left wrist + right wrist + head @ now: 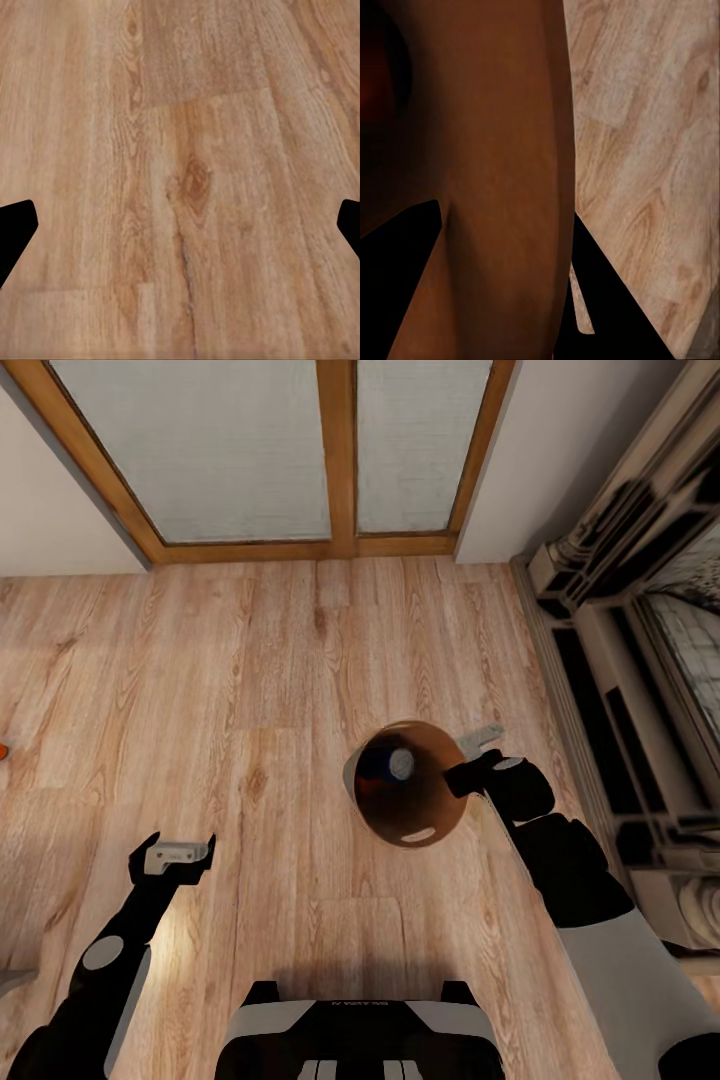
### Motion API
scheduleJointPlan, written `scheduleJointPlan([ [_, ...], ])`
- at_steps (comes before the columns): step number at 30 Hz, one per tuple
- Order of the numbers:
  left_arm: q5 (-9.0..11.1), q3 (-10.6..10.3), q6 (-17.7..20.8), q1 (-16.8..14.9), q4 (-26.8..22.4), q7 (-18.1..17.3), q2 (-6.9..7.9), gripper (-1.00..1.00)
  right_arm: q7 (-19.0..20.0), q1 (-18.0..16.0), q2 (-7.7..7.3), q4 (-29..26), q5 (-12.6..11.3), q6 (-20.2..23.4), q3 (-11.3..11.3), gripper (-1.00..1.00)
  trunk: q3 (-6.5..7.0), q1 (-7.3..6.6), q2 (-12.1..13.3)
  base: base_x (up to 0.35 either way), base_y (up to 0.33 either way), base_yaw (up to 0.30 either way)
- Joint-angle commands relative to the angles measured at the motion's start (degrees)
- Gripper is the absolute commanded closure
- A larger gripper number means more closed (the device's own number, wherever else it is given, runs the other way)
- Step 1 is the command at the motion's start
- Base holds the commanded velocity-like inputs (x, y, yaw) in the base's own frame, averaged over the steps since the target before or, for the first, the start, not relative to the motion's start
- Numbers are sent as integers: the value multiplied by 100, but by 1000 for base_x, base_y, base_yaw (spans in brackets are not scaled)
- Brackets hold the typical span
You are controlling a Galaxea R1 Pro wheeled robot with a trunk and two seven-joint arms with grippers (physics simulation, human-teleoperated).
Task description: Put the three can of soda from the living room inside the tash can in the kitchen.
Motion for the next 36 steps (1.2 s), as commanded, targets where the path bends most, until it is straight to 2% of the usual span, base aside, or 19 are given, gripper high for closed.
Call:
scheduleJointPlan([
  [1,3,-1,-9,0,13,0,0,-100,35,10,-61,-18,-170,11,-32,100,0,0,0,0,0,0],
  [5,16,-4,-30,0,44,0,-9,-100,250,119,-305,-122,-180,11,-153,100,0,0,0,0,0,0],
  [7,20,-8,-36,3,53,1,-31,-100,520,325,-419,-353,-179,-2,-336,100,0,0,0,0,0,0],
  [10,27,-10,-39,8,57,0,-61,-100,717,597,-478,-595,-177,-193,-603,100,0,0,0,0,0,0],
  [15,38,-11,-41,23,52,-8,-80,-100,786,841,-517,-696,-164,-344,-763,100,0,0,0,0,0,0],
  [19,37,-11,-40,31,57,-19,-104,-100,804,1284,-516,-733,-173,-987,-1231,100,0,0,0,0,0,0],
  [24,39,-11,-49,110,76,-34,-174,-100,763,1566,-501,-732,-168,-1242,-1388,100,0,0,0,0,0,0],
  [27,35,-16,-136,199,85,-40,-191,-100,737,1637,-489,-712,-171,-1285,-1515,100,0,0,0,0,0,0],
  [29,26,-13,-273,240,139,-42,-207,-100,720,1682,-454,-680,-177,-1393,-1773,100,0,0,0,0,0,0],
  [33,39,-12,-356,263,236,-40,-217,-100,711,1764,-431,-625,-201,-1547,-1979,100,0,0,0,0,0,10],
  [36,47,-12,-372,268,266,-34,-219,-100,718,1874,-389,-589,-267,-1649,-2212,100,4,0,0,0,0,131],
])
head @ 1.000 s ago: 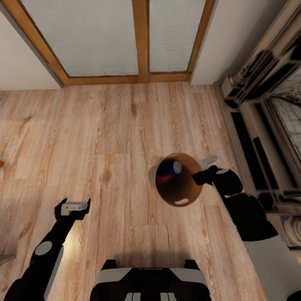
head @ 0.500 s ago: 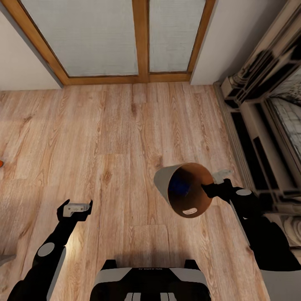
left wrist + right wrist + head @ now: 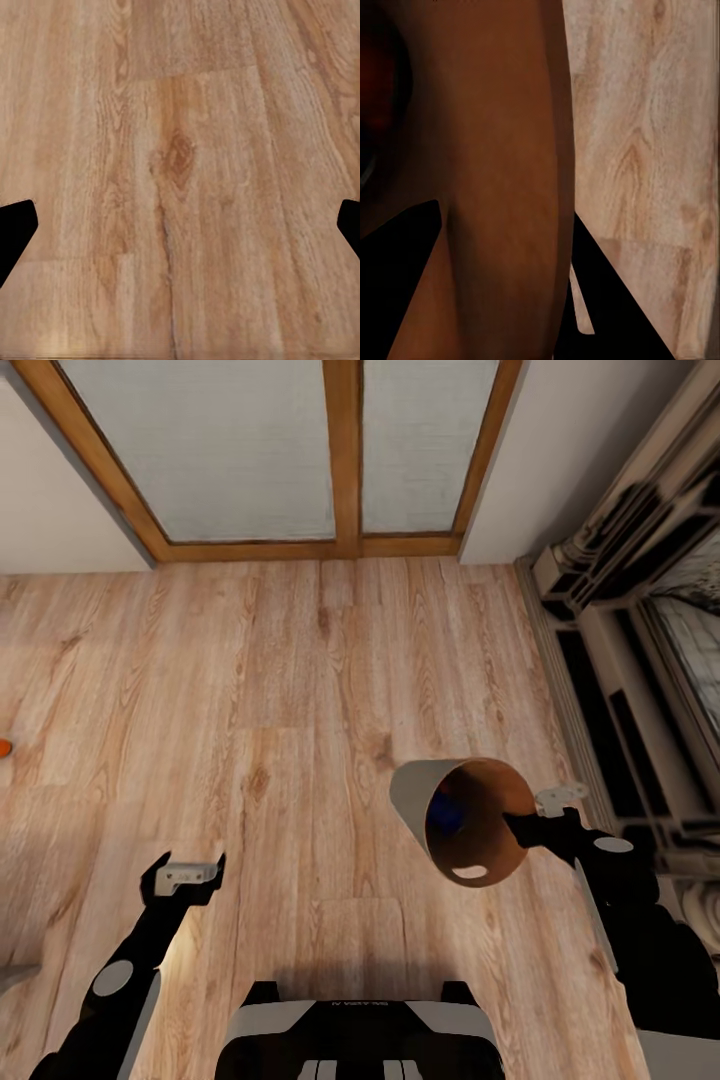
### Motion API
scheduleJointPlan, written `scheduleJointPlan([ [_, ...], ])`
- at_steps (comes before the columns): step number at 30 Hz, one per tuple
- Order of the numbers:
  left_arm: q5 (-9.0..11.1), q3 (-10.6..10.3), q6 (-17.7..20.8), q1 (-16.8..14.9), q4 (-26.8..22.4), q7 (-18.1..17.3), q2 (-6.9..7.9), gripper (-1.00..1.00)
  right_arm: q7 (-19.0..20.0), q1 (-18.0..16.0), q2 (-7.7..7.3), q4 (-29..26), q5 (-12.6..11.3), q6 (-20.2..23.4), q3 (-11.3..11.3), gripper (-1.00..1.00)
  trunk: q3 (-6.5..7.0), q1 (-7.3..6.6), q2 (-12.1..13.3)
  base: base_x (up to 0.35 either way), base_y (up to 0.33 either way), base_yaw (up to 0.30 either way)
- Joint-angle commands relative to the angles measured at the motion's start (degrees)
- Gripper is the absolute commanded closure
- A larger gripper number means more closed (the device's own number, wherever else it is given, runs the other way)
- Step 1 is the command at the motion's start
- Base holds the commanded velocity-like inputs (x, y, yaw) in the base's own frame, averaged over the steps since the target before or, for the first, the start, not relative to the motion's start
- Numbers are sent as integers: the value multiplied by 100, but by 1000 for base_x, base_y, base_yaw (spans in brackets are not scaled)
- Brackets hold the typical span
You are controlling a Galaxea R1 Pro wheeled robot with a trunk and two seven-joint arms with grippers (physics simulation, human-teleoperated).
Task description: Put the three can of soda from the living room inside the tash can in the kitchen.
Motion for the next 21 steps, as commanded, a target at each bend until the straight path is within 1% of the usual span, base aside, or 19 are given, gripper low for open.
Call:
scheduleJointPlan([
  [1,-8,0,-5,1,11,3,-1,-100,15,24,23,2,-202,-29,-43,100,1,0,0,0,0,188],
  [2,-11,0,-6,1,15,4,-1,-100,18,45,41,7,-256,-94,-88,100,2,0,0,0,0,202],
  [3,-16,0,-8,5,21,8,-1,-100,17,88,65,13,-363,-248,-162,100,2,0,0,0,0,222],
  [6,-6,0,-11,79,23,8,-1,-100,-6,236,93,20,-493,-548,-250,100,3,0,0,0,0,238],
  [11,-3,0,-1,181,23,-6,-2,-100,-34,310,96,207,-521,-735,-287,100,3,0,0,0,0,253],
  [12,1,0,-6,274,23,-2,-2,-100,-42,320,110,256,-512,-843,-284,100,3,0,0,0,0,257],
  [15,-9,0,-15,453,26,8,-3,-100,-50,327,121,293,-500,-946,-264,100,3,0,0,0,0,258],
  [21,34,0,-25,515,67,4,-39,-100,-55,329,125,305,-498,-981,-258,100,3,0,0,0,0,258],
])
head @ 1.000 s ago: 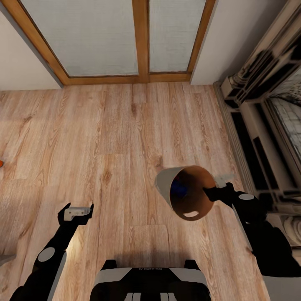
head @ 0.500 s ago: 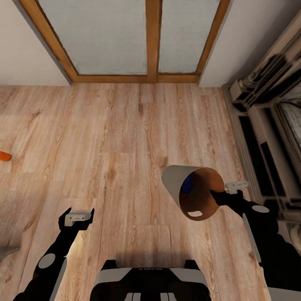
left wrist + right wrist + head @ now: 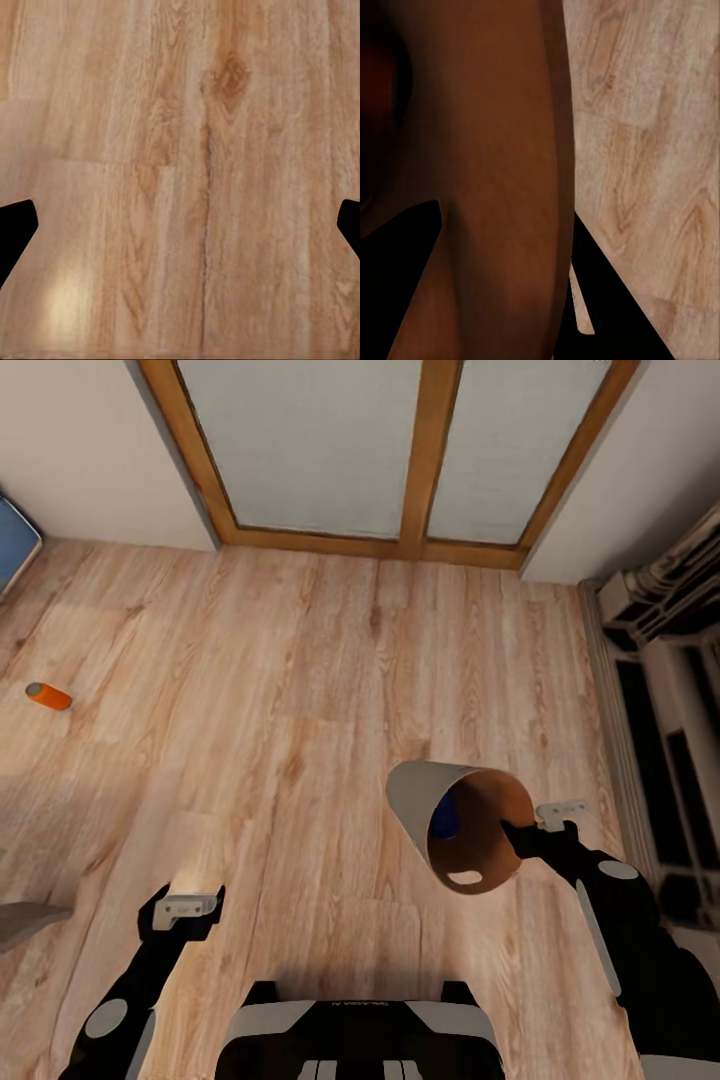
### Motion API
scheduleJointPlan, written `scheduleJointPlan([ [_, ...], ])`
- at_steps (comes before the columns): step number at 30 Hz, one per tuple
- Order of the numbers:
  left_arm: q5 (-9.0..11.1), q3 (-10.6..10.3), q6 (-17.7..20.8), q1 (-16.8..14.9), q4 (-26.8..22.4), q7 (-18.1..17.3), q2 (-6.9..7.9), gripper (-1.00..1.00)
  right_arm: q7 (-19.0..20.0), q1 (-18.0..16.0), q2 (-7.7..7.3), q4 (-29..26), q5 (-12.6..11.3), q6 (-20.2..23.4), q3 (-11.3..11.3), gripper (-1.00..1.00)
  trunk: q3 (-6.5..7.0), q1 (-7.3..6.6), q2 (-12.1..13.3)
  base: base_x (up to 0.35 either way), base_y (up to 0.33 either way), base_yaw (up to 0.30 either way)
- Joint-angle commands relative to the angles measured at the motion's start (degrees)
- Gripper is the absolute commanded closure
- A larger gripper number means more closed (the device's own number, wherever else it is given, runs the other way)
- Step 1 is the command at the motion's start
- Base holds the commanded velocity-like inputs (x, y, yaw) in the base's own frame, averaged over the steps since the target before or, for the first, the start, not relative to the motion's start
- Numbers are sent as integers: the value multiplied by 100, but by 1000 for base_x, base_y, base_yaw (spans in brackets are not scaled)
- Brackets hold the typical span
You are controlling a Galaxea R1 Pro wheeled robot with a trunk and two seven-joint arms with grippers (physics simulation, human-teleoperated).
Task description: Put the three can of soda from the living room inside the tash can in the kitchen.
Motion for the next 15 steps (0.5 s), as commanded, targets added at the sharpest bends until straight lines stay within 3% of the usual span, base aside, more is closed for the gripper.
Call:
scheduleJointPlan([
  [1,17,0,-1,1,15,3,-1,-100,1,0,2,-2,-75,10,7,100,0,0,0,0,0,258],
  [6,100,11,-121,6,151,27,-6,-100,-1,30,7,3,-76,7,32,100,0,0,0,0,0,258],
  [10,102,17,-591,8,201,43,-14,-100,-2,35,8,4,-77,7,38,100,0,0,0,0,0,258],
  [15,116,13,-910,13,198,49,-39,-100,4,42,8,5,-77,7,33,100,0,0,0,0,0,258],
])
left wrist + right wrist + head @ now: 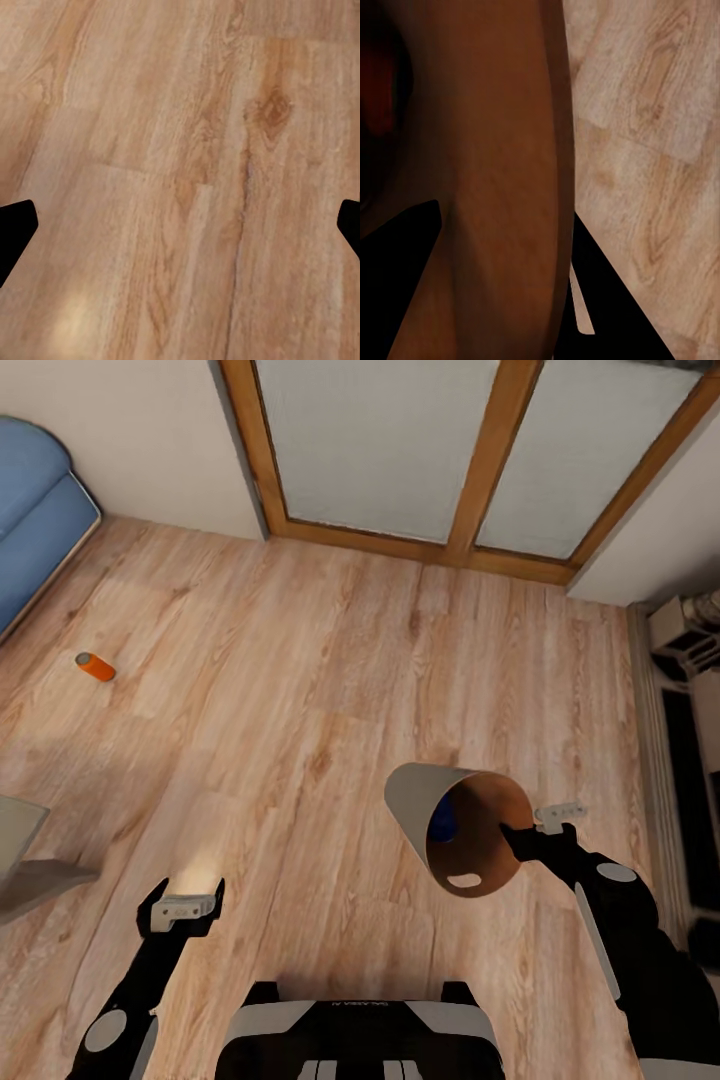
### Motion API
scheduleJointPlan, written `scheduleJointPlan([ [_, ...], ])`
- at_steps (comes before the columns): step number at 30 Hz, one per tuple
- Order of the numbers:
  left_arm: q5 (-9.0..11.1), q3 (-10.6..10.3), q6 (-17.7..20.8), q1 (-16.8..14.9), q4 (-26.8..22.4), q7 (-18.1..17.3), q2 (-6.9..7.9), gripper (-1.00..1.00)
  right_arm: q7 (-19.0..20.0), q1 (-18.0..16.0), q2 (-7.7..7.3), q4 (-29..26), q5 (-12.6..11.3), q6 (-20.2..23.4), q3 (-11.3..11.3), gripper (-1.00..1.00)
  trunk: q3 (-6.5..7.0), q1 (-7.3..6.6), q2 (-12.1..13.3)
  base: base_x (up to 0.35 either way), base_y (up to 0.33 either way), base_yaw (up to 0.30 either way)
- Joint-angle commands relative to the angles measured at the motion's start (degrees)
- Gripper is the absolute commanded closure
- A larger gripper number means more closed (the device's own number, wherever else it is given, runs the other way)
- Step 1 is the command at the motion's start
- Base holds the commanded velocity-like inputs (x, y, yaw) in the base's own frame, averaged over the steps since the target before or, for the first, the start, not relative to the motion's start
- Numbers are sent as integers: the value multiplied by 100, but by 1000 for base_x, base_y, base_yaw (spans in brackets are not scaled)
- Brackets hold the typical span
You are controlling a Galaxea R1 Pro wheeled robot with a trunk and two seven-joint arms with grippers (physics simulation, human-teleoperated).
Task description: Put the three can of soda from the living room inside the tash can in the kitchen.
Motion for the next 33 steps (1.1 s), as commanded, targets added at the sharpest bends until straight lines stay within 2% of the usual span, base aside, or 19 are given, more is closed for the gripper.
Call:
scheduleJointPlan([
  [1,1,1,-55,1,2,2,-13,-100,3,-1,1,-3,-86,12,6,100,0,0,0,0,0,258],
  [4,-2,5,-223,2,11,3,-94,-100,5,13,1,2,-86,9,5,100,0,0,0,0,0,258],
  [7,-14,5,-264,2,17,1,-116,-100,7,67,-4,4,-81,0,1,100,0,0,0,0,0,258],
  [18,-12,13,-284,-1,330,-1,-125,-100,22,117,-25,2,-86,-5,-21,100,0,0,0,29,-15,258],
  [33,-6,5,-264,1,366,-1,-126,-100,17,199,-9,4,-77,1,0,100,0,0,0,162,-249,258],
])
